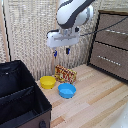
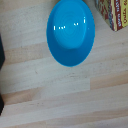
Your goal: With caution, bring your gripper towards the upper drawer's hold. Grasp the drawer hold tightly with your gripper tool. Pull the drawer in your direction to reveal the contents of the top drawer.
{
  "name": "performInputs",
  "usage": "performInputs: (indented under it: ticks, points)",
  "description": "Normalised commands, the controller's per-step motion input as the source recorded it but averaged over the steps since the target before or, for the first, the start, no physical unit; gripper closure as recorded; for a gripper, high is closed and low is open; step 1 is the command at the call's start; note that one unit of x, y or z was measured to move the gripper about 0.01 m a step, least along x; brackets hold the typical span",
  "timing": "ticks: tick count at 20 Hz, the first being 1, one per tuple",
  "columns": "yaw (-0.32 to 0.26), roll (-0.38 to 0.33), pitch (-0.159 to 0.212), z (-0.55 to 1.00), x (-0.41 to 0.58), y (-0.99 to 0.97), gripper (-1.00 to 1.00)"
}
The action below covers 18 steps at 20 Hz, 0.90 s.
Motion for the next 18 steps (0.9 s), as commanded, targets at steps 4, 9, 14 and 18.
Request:
performInputs:
  ticks: [4,9,14,18]
  points:
    - [0.042,-0.235,0.039,0.16,0.189,0.10,-1.00]
    - [0.034,-0.331,0.036,0.28,0.195,0.09,-1.00]
    - [0.033,-0.325,0.029,0.31,0.210,0.08,-1.00]
    - [0.028,-0.312,0.029,0.35,0.226,0.07,-1.00]
